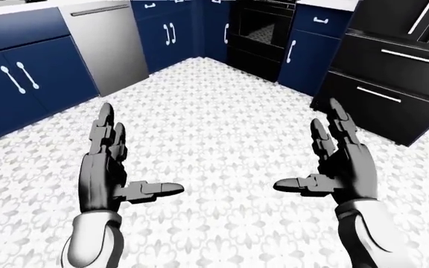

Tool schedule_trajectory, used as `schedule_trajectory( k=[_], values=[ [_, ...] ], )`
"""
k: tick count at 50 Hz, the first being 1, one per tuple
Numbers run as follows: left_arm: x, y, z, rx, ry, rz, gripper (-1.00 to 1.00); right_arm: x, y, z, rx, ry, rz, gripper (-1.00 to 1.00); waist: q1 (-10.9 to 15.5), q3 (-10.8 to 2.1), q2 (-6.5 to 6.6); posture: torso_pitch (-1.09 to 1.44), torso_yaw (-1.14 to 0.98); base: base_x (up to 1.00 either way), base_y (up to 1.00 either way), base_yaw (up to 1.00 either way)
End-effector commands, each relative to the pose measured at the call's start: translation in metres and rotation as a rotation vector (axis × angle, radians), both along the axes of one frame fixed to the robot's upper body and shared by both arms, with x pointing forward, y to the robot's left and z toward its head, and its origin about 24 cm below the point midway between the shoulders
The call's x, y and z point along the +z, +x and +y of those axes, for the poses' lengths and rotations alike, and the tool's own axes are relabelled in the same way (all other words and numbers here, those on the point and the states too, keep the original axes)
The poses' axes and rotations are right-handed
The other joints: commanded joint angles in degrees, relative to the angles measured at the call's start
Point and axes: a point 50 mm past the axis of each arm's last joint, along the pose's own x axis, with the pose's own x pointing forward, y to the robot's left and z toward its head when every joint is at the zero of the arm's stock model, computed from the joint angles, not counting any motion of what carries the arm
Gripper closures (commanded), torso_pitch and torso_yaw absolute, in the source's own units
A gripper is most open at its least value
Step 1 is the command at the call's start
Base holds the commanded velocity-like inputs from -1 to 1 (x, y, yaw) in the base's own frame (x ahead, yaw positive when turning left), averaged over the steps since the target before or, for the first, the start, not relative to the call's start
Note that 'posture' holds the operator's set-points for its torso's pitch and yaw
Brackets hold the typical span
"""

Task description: Navigate to the stove.

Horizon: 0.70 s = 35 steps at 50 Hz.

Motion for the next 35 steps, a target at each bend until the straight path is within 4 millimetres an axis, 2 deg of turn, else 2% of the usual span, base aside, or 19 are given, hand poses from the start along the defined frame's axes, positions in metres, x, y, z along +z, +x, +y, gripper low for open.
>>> schedule_trajectory(
  k=[1, 3, 11, 12, 13, 14, 20, 22, 25, 27, 30, 32, 35],
  values=[
    [0.0101, -0.0022, -0.0016, -0.009, 0.012, -0.057, -1.0, 0.0078, -0.0017, -0.0007, -0.007, -0.005, -0.05, -1.0, 0.0, -0.83, 0.98, 0.0, 0.0, 0.01, 0.0, 0.0],
    [0.01, -0.0021, -0.0015, -0.009, 0.012, -0.057, -1.0, 0.008, -0.0019, -0.0008, -0.007, -0.005, -0.051, -1.0, -0.1, -1.97, 0.88, 0.0, 0.0, 0.01, 0.0, 0.0],
    [0.0105, -0.0024, -0.0011, -0.008, 0.011, -0.058, -1.0, 0.0076, -0.0019, -0.0019, -0.015, -0.002, -0.052, -1.0, -0.6, -2.53, 1.78, 0.0, 0.0, 0.01, 0.0, 0.0],
    [0.0103, -0.0021, -0.001, -0.008, 0.011, -0.057, -1.0, 0.0074, -0.0016, -0.0017, -0.015, -0.002, -0.052, -1.0, -0.7, -3.35, 2.05, 0.0, 0.0, 0.07, 0.0, 0.0],
    [0.0102, -0.0021, -0.001, -0.008, 0.011, -0.057, -1.0, 0.0076, -0.0019, -0.0017, -0.016, -0.003, -0.053, -1.0, -1.0, -2.37, 2.27, 0.0, 0.0, 0.09, 0.0, 0.0],
    [0.0106, -0.0025, -0.0012, -0.008, 0.011, -0.058, -1.0, 0.0077, -0.002, -0.0017, -0.015, -0.003, -0.053, -1.0, -1.1, -1.92, 2.36, 0.0, 0.0, 0.1, 0.0, 0.0],
    [0.0102, -0.0031, -0.0015, -0.008, 0.011, -0.058, -1.0, 0.0077, -0.0029, -0.0018, -0.015, -0.006, -0.056, -1.0, -1.1, -1.22, 2.4, 0.0, 0.0, 0.15, 0.0, 0.0],
    [0.01, -0.0028, -0.0016, -0.008, 0.012, -0.057, -1.0, 0.0071, -0.0022, -0.0021, -0.017, -0.005, -0.054, -1.0, -1.1, -0.1, 1.84, 0.0, 0.0, 0.27, 0.0, 0.0],
    [0.0101, -0.0025, -0.0016, -0.008, 0.012, -0.058, -1.0, 0.0071, -0.0012, -0.0021, -0.017, -0.004, -0.056, -1.0, -1.0, -0.2, 0.13, 0.0, 0.0, 0.26, 0.0, 0.0],
    [0.0096, -0.0017, -0.0014, -0.008, 0.012, -0.057, -1.0, 0.0072, -0.001, -0.0015, -0.015, -0.005, -0.055, -1.0, -1.5, -1.01, 0.74, 0.0, 0.0, 0.27, 0.0, 0.0],
    [0.0103, -0.0019, -0.0016, -0.009, 0.012, -0.058, -1.0, 0.0075, -0.0014, -0.0018, -0.017, -0.006, -0.055, -1.0, -1.8, -0.53, 0.06, 0.0, 0.0, 0.26, 0.0, 0.0],
    [0.0108, -0.0022, -0.0016, -0.009, 0.012, -0.059, -1.0, 0.0088, -0.0018, -0.0015, -0.016, -0.006, -0.057, -1.0, -1.8, -0.39, 0.78, 0.0, 0.0, 0.26, 0.0, 0.0],
    [0.011, -0.0023, -0.0015, -0.008, 0.011, -0.059, -1.0, 0.009, -0.0022, -0.0017, -0.017, -0.005, -0.058, -1.0, -2.0, 0.44, 2.93, 0.0, 0.0, 0.26, 0.0, 0.0]
  ],
)
